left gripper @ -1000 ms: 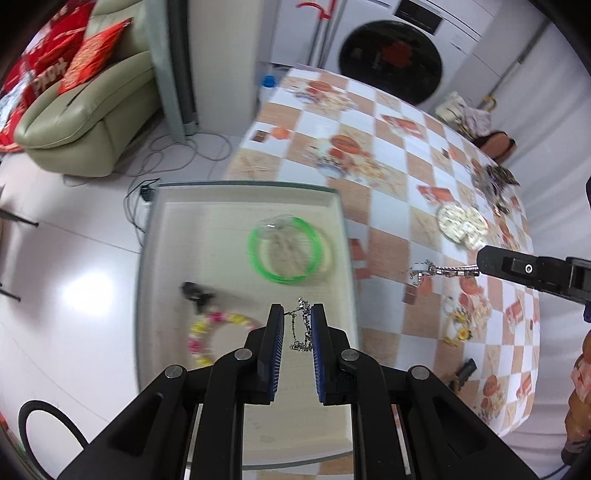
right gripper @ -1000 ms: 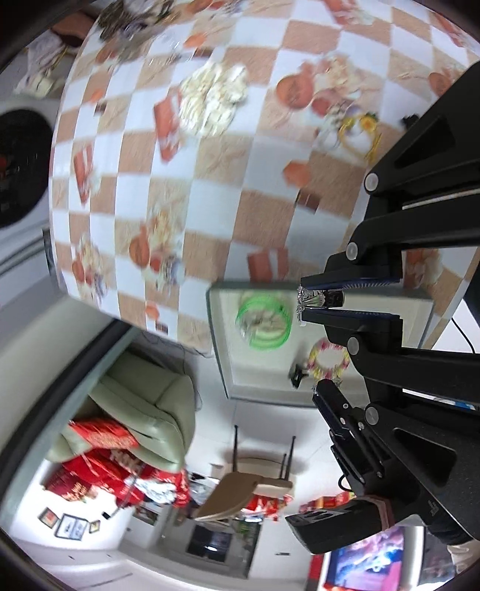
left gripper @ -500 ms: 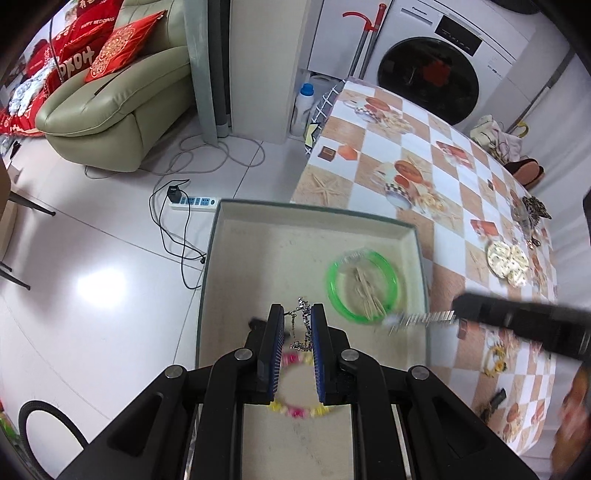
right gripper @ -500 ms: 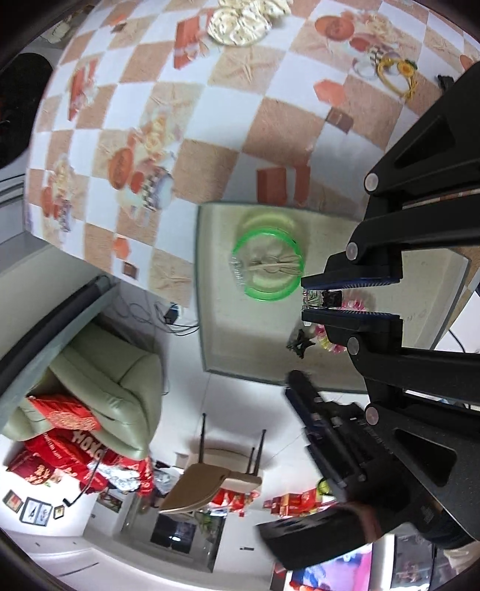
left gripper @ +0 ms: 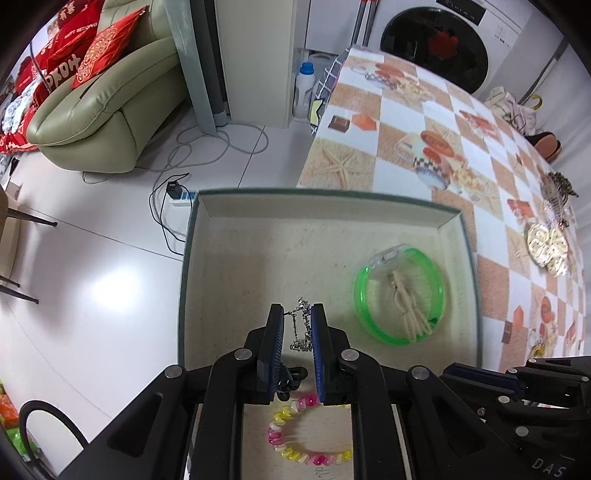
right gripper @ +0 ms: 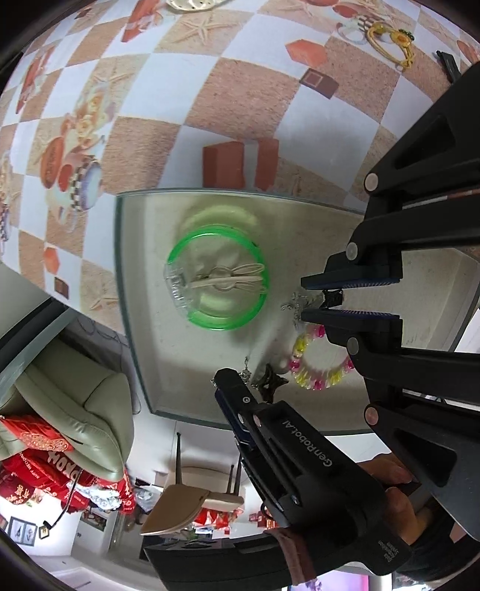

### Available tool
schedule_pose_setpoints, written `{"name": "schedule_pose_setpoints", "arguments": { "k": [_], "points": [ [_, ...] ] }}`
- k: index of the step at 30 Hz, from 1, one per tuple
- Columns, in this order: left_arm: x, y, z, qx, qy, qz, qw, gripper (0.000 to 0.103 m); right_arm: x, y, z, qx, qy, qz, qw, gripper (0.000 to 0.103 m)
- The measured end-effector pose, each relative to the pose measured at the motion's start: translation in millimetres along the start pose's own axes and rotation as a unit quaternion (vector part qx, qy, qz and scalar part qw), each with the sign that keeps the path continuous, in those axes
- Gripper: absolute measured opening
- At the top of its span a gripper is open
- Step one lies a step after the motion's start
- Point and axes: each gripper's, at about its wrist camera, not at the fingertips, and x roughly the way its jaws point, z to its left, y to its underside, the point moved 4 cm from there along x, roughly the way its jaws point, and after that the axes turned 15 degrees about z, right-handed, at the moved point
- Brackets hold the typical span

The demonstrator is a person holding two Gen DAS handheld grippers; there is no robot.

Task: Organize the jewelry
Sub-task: 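Carry the silver chain and silver keychain over the white tray with both grippers, then open the left gripper over the tray while the right gripper releases the keychain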

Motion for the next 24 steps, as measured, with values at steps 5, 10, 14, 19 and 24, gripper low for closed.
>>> {"name": "schedule_pose_setpoints", "arguments": {
  "k": [5,10,14,19,24],
  "points": [
    [12,4,-3,0.004,-0.017,0.013,0.9998,0.019,6,1,-4,0.002,-0.001,0.007,1.0,0.013],
    [20,7,-6,0.009,-0.033,0.024,0.9991,0.019,12,5,-9,0.005,0.004,0.019,1.0,0.016],
    [19,7,-6,0.012,-0.046,0.026,0.9985,0.019,20,10,-11,0.006,0.015,0.03,0.999,0.016],
    [17,7,-6,0.013,-0.055,0.029,0.998,0.019,19,13,-9,-0.001,0.016,0.032,0.999,0.019],
    [10,7,-7,0.01,-0.055,0.025,0.9981,0.019,5,14,-5,-0.006,0.015,0.017,1.0,0.045]
  ]
}}
